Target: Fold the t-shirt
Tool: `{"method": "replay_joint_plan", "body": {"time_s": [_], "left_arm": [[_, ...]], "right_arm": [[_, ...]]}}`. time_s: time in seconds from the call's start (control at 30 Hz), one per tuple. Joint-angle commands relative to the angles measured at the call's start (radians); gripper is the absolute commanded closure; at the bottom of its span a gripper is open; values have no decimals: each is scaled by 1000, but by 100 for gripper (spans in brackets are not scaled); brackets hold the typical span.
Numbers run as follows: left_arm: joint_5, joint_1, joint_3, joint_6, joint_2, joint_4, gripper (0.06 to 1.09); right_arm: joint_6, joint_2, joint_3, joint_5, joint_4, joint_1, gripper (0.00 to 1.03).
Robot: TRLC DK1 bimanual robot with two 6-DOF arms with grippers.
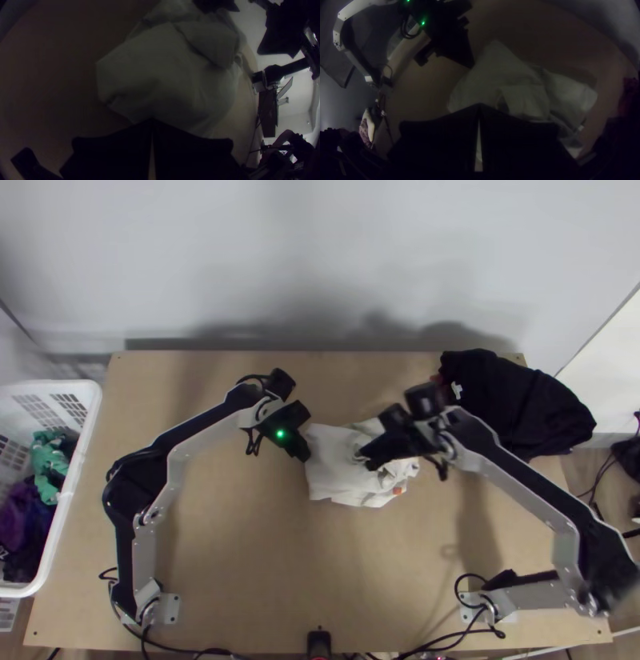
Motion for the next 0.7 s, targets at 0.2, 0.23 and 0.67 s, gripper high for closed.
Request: {"method": "replay_joint_plan", "body": {"time_s": [0.2, 0.23, 0.67], "left_arm": [[13, -18, -31, -153, -16, 113, 99], [13, -25, -29, -161, -13, 115, 99], [-141, -113, -17, -148, 42, 136, 99]], "right_arm": [[-21, 191, 70, 0, 60, 105, 100], [-26, 196, 67, 1, 66, 107, 100], [-104, 285, 67, 99, 161, 78, 100]]}}
